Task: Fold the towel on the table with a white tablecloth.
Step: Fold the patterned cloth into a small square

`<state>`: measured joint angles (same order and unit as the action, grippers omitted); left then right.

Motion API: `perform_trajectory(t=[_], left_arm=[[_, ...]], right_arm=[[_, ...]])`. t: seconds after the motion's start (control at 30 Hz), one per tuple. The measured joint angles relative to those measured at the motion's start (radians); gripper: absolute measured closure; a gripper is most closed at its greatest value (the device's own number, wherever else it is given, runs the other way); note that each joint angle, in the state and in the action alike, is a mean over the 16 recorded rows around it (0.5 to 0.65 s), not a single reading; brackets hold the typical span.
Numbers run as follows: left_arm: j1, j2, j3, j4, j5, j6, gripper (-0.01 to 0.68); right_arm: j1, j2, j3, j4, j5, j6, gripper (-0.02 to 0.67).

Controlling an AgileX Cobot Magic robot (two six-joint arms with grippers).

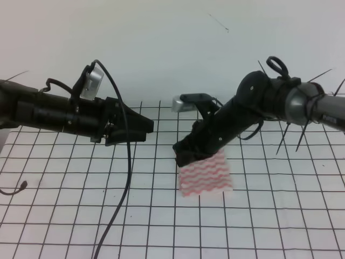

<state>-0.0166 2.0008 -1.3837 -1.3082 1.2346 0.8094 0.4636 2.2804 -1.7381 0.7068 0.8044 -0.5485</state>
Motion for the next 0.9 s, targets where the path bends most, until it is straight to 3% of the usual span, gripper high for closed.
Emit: perform_trajectory(t=[0.27, 0.7, 0.9], left_arm=[[0.0, -0.026, 0.0, -0.007, 0.004, 0.041, 0.368], [0.0, -0.239, 0.0, 0.003, 0.01, 0.133, 0.614], [0.0, -0.392, 0.0, 0.022, 0.009, 0.136, 0.667]], right_arm=[[0.0, -0.07, -0.057, -0.116, -0.012, 0.054, 0.649], [-0.003, -0.432, -0.08, -0.586, -0.003, 0.253, 0.649], [-0.004, -0.623, -0.014, -0.681, -0.014, 0.308, 0.649]])
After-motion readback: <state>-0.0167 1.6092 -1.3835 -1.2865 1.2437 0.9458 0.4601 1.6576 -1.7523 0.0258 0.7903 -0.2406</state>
